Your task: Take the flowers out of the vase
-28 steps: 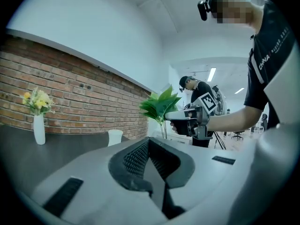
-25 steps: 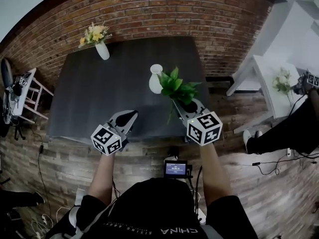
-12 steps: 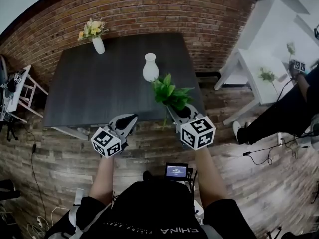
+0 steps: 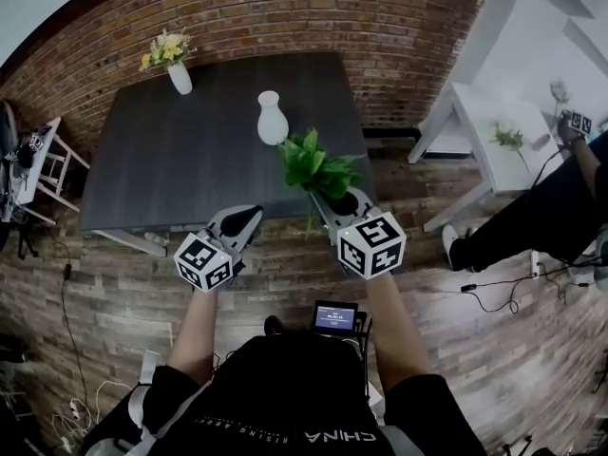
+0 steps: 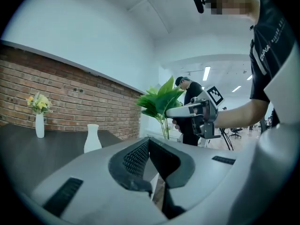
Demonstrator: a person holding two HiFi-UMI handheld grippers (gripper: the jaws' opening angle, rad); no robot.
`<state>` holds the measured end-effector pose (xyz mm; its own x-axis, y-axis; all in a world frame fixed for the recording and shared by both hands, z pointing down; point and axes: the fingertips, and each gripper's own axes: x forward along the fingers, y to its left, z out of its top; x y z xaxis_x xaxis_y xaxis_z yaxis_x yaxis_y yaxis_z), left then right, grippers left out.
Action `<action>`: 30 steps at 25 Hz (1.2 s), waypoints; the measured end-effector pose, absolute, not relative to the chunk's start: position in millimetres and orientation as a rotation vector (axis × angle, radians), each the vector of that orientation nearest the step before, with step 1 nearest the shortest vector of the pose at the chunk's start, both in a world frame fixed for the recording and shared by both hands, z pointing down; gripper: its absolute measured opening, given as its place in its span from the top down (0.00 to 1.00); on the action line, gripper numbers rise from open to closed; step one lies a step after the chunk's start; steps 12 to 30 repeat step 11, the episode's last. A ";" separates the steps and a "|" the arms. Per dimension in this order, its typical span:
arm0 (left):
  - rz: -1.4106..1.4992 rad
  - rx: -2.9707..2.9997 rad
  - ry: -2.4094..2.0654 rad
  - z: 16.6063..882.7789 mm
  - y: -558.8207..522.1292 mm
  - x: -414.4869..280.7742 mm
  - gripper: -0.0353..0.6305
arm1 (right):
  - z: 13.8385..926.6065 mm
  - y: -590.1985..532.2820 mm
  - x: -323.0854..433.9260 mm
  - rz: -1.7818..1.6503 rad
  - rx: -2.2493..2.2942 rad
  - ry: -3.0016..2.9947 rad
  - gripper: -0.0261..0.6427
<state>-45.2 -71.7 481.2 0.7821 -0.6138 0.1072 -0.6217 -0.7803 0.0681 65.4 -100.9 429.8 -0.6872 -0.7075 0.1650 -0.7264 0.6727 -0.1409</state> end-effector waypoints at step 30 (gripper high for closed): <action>0.048 2.864 -0.977 464.2 -81.7 -15.9 0.94 | 429.2 -112.4 76.3 0.320 1.097 -2.837 0.88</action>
